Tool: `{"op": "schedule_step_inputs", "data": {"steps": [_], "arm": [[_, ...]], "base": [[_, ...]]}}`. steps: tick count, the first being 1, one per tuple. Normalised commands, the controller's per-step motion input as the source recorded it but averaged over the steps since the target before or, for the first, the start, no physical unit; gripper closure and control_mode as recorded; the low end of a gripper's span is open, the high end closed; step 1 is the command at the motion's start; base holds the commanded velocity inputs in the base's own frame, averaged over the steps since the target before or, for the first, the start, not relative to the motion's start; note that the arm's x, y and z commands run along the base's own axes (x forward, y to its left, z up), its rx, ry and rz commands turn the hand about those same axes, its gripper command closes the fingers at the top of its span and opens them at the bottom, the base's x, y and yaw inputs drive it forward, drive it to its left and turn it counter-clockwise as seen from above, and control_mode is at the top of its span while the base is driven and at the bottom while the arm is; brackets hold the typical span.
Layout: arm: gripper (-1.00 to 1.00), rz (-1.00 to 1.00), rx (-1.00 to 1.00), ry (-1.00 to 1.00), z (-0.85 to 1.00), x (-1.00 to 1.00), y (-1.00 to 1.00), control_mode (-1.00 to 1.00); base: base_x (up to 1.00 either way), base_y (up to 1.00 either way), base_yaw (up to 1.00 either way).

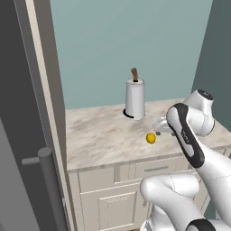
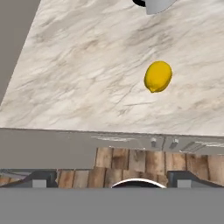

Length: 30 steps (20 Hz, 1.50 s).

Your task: Place the lemon and potato inside the fridge drawer. Close the drawer after placing the vegetables.

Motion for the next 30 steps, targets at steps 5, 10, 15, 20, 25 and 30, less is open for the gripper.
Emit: {"op": "schedule_step_inputs", "data": {"steps": [5,10,15,20,25,30], "arm": [[-1.0,-0.08,-0.01,0.01,-0.13,0.56,-0.14,-1.0],[-1.0,0.0,-0.11,-0.03,-0.24,0.15,-0.08,-1.0],[-1.0,0.0,-0.16,-0.03,-0.43,0.02,0.0,-1.0],[-1.0,0.0,-0.12,0.02,-0.49,0.05,0.03,-1.0],[-1.0,0.0,-0.03,0.03,-0.36,0.11,0.01,-1.0],[-1.0,0.0,0.0,0.01,-0.12,0.25,0.0,-1.0]], "base": [[0.0,0.0,0.0],[0.0,0.0,0.0],[0.0,0.0,0.0],[0.0,0.0,0.0],[0.0,0.0,0.0],[0.0,0.0,0.0]]}}
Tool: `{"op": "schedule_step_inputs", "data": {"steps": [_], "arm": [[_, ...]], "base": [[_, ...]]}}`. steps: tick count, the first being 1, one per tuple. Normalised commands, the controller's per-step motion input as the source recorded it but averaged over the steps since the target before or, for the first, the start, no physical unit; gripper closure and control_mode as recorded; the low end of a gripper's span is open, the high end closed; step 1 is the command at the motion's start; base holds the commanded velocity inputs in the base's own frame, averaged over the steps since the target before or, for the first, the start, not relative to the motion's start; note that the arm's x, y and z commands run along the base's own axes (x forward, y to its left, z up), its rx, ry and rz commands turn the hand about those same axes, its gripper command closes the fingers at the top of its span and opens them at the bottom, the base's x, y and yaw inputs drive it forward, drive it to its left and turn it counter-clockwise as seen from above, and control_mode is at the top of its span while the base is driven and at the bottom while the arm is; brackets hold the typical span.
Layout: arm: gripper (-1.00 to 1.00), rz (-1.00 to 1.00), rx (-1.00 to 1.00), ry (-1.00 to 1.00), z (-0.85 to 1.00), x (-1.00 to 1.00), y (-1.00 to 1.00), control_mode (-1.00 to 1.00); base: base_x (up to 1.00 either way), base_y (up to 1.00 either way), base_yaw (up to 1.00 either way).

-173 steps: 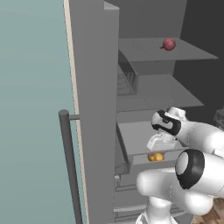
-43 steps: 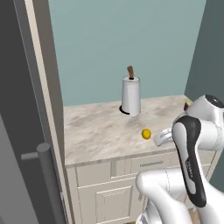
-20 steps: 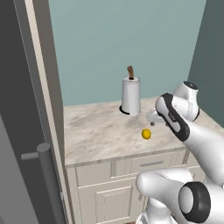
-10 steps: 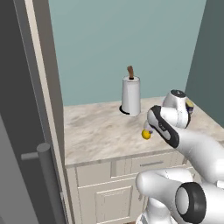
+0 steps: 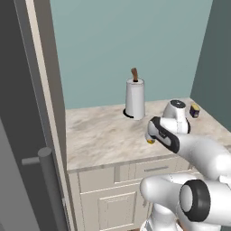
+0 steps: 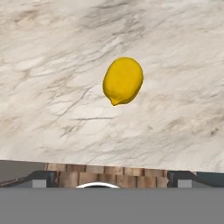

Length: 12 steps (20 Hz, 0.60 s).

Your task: Place the lemon and potato inside the fridge drawer. Close the drawer after placing the vegetables.

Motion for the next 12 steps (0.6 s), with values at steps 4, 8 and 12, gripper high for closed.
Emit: {"op": "schedule_step_inputs", "data": {"steps": [4,8,12], "arm": [[-1.0,0.0,0.0,0.02,-0.1,0.23,0.01,-1.0],[-1.0,0.0,0.0,0.03,-0.1,0.19,0.03,-1.0],[-1.0,0.0,0.0,0.04,-0.1,0.1,0.0,-1.0]], "base": [[0.0,0.0,0.0],[0.0,0.0,0.0],[0.0,0.0,0.0]]}}
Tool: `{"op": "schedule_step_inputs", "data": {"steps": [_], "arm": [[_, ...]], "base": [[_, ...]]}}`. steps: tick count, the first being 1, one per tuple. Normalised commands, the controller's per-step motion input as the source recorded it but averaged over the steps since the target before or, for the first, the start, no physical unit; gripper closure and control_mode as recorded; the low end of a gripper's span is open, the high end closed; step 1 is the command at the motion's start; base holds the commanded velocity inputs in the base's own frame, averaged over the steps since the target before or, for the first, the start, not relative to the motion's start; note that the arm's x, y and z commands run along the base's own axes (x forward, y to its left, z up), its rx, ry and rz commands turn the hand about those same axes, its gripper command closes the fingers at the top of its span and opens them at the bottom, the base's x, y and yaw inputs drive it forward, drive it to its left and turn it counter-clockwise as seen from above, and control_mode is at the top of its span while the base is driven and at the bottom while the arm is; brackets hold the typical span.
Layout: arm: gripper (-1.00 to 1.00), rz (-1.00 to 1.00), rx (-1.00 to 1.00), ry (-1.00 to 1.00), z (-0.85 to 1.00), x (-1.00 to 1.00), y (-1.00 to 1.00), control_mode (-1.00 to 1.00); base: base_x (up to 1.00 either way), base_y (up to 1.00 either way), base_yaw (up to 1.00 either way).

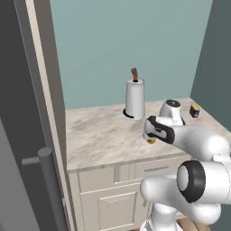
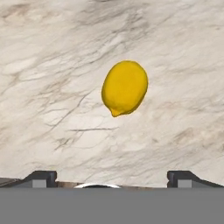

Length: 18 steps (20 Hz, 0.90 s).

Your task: Place the lemon and potato inside the fridge drawer. Close the drawer after placing the vegetables.

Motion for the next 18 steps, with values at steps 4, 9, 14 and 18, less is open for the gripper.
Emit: {"op": "schedule_step_inputs", "data": {"steps": [4,9,14,18], "arm": [[-1.0,0.0,0.0,0.06,-0.07,0.15,0.0,-1.0],[-1.0,0.0,0.0,0.05,-0.08,0.16,0.0,-1.0],[-1.0,0.0,0.0,0.04,-0.13,0.15,0.0,-1.0],[-1.0,0.0,0.0,0.03,-0.17,0.15,0.0,-1.0]], "base": [[0.0,0.0,0.0],[0.0,0.0,0.0],[0.0,0.0,0.0],[0.0,0.0,0.0]]}}
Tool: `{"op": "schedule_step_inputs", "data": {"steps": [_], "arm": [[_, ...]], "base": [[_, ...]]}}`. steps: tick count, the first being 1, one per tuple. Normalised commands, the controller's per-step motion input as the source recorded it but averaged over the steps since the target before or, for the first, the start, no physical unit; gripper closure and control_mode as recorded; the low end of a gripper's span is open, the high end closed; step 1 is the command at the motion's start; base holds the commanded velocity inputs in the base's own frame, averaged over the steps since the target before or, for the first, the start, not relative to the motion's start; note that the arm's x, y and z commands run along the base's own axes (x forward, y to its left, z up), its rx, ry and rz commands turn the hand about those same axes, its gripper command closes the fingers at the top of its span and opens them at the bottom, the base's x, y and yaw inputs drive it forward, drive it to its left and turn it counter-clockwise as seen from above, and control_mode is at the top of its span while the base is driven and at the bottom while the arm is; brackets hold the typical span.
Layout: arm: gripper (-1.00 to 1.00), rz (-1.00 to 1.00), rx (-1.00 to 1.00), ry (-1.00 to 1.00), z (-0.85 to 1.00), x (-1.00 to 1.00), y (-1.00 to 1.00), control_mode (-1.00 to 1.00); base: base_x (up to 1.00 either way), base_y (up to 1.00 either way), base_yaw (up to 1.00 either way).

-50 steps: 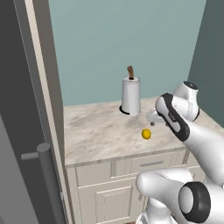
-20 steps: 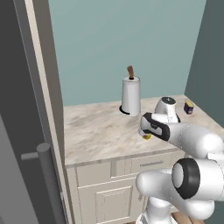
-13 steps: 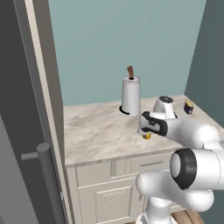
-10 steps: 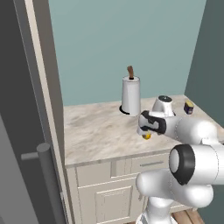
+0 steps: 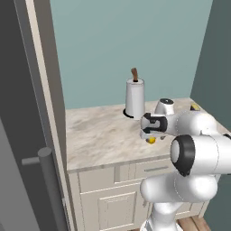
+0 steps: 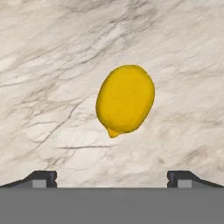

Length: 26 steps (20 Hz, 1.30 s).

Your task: Place the lemon and potato inside the fridge drawer. Close the drawer after placing the vegetables.

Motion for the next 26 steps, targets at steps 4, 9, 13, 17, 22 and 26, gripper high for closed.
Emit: {"op": "schedule_step_inputs", "data": {"steps": [4,9,13,17,22,26], "arm": [[-1.0,0.0,0.0,0.03,-0.18,0.18,0.0,-1.0],[-1.0,0.0,0.0,0.07,-0.18,0.3,0.0,-1.0],[-1.0,0.0,0.0,0.07,-0.21,0.3,0.0,-1.0],[-1.0,0.0,0.0,0.07,-0.2,0.33,0.0,-1.0],[-1.0,0.0,0.0,0.06,-0.24,0.26,0.0,-1.0],[-1.0,0.0,0.0,0.05,-0.26,0.01,0.0,-1.0]], "base": [[0.0,0.0,0.0],[0.0,0.0,0.0],[0.0,0.0,0.0],[0.0,0.0,0.0],[0.0,0.0,0.0],[0.0,0.0,0.0]]}}
